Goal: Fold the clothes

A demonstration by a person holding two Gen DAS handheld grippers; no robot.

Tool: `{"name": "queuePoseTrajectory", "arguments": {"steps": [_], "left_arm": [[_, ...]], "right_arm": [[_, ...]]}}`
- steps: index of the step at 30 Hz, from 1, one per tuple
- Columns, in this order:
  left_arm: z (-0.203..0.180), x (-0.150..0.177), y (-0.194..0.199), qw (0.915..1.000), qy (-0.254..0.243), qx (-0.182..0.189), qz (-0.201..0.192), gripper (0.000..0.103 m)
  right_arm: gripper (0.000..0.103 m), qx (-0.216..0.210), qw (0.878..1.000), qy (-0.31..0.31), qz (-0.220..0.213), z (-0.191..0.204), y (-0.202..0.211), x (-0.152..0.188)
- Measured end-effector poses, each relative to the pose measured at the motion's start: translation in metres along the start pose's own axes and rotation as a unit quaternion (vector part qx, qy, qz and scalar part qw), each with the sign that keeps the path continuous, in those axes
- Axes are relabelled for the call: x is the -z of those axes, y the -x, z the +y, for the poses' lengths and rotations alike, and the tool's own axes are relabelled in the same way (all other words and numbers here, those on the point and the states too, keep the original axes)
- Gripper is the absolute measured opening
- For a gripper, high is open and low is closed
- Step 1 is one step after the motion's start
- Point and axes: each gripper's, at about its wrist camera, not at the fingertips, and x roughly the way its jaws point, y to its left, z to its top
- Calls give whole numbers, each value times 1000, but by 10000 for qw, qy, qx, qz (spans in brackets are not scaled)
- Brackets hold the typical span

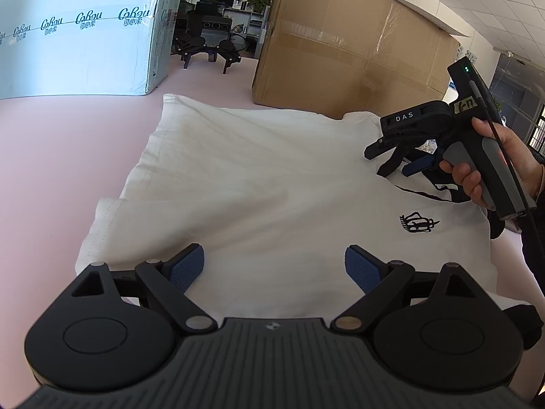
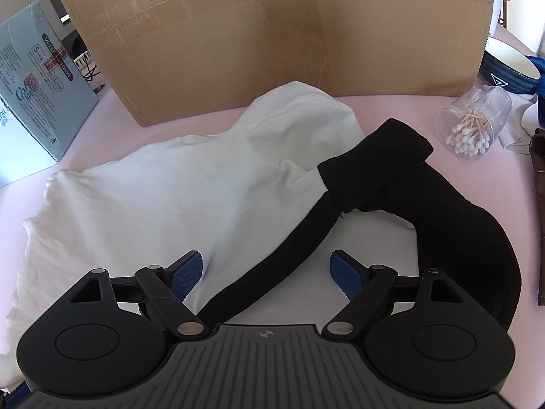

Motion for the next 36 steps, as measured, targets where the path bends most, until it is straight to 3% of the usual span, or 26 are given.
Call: {"name": "queuePoseTrajectory", "arguments": {"steps": [5, 11, 13, 19, 36], "left_arm": [[0, 0, 0, 10000, -2, -5, -1, 89], [-1, 0, 1, 10000, 6, -16, -6, 89], [-1, 1, 1, 10000, 10, -22, -7, 89], [-1, 2, 3, 10000, 23, -39, -12, 89], [2, 1, 1, 10000, 75, -59, -4, 89]], "right_arm": [[77, 76, 9999, 144, -47, 4, -1, 1], [52, 216, 9991, 272, -224, 3, -2, -2], [38, 276, 9988, 294, -278, 3, -2, -3], [17, 257, 9985, 301, -380, 2, -2, -3], [7, -56, 9966, 245, -779, 3, 28, 3]]}}
